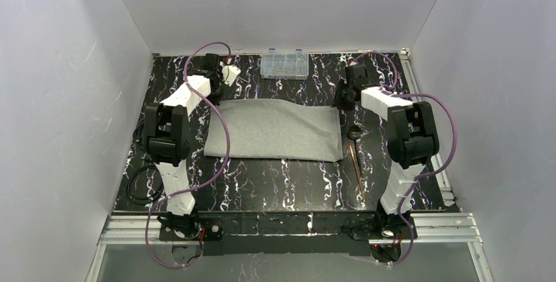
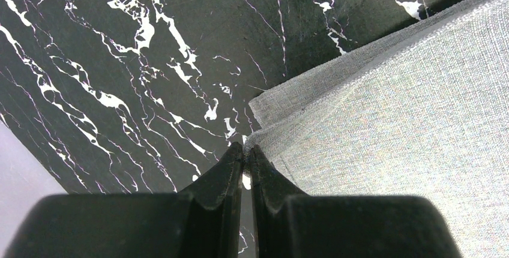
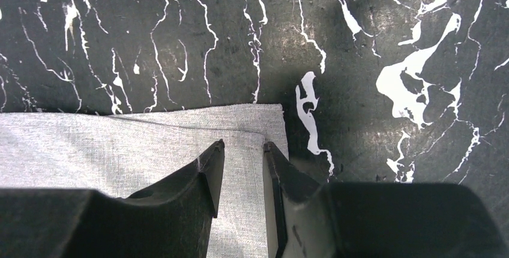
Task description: Fold the napkin into a case and place the utensils inside
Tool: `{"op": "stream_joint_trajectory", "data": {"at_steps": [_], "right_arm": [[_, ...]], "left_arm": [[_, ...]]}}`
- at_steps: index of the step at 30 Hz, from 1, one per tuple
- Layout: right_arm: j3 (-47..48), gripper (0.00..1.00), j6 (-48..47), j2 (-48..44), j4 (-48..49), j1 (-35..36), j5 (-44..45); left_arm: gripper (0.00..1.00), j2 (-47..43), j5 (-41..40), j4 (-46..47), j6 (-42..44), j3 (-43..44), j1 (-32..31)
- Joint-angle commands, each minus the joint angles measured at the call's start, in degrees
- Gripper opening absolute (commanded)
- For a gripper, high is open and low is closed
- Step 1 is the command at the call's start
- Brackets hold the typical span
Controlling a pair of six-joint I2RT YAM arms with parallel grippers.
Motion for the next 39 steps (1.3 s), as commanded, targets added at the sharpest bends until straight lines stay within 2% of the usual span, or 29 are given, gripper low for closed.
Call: {"op": "stream_joint_trajectory", "data": {"at_steps": [1,11,19,25,32,39], "right_arm": [[2.55,0.38,-1.29,1.76,-0.83,0.05,1.29],[3.03,0.33,-1.48,4.46,-1.75,0.27,0.87],[2.48,0.19,-1.67,4.44,-1.45,0.93,0.99],[2.16,0.01,-2.54,2.55,-1.92,0.95,2.21],[1.37,0.01,-3.47,-3.17,-0.81,0.96,3.25],[3.44,0.01,-3.68,-1.38,-1.08,0.96,4.12]], "left_arm": [[0.00,-2.51,0.63,-1.73,0.22,1.05,0.22],[0.00,-2.67,0.95,-2.06,0.16,1.53,0.22],[0.00,-2.85,1.12,-2.29,0.20,1.62,0.22],[0.00,-3.63,1.78,-3.92,0.51,2.11,0.22],[0.00,-4.44,5.06,-11.83,1.31,5.92,0.22],[0.00,-2.22,3.80,-11.70,2.41,6.44,0.22]]}}
